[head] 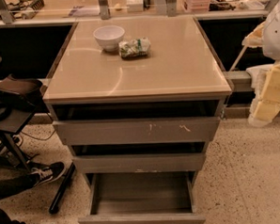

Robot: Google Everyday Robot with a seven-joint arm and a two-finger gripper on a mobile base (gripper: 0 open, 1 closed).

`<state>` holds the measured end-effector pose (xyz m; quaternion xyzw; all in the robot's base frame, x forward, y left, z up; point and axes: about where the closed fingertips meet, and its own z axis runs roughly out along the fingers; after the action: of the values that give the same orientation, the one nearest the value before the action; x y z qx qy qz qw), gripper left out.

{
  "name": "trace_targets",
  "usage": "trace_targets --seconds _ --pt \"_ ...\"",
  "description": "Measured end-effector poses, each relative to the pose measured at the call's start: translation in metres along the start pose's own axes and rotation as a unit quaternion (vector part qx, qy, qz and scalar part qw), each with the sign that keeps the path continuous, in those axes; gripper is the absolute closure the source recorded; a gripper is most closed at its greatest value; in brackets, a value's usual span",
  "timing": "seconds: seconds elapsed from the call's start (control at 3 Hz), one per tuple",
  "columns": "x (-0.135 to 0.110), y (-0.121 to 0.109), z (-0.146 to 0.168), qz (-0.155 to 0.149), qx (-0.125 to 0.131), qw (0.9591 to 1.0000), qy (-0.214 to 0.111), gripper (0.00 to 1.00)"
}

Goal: Close bottom drawer

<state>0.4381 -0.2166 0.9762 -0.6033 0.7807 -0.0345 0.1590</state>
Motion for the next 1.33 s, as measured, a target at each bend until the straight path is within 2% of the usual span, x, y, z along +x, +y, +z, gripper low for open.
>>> trace_targets --seconds 0.33,0.67,1.0,1.33 --pt "0.000 0.000 0.000 0.000 0.000 1.0000 0.000 0.00" --pt "0.001 0.013 0.013 -0.004 -0.002 1.0000 -0.008 0.00" --pt "-0.004 0.046 0.052 -0.002 -0.019 0.9985 -0.052 0.00" --pt "0.000 0.086 0.131 0.040 -0.062 0.9913 -0.109 0.00"
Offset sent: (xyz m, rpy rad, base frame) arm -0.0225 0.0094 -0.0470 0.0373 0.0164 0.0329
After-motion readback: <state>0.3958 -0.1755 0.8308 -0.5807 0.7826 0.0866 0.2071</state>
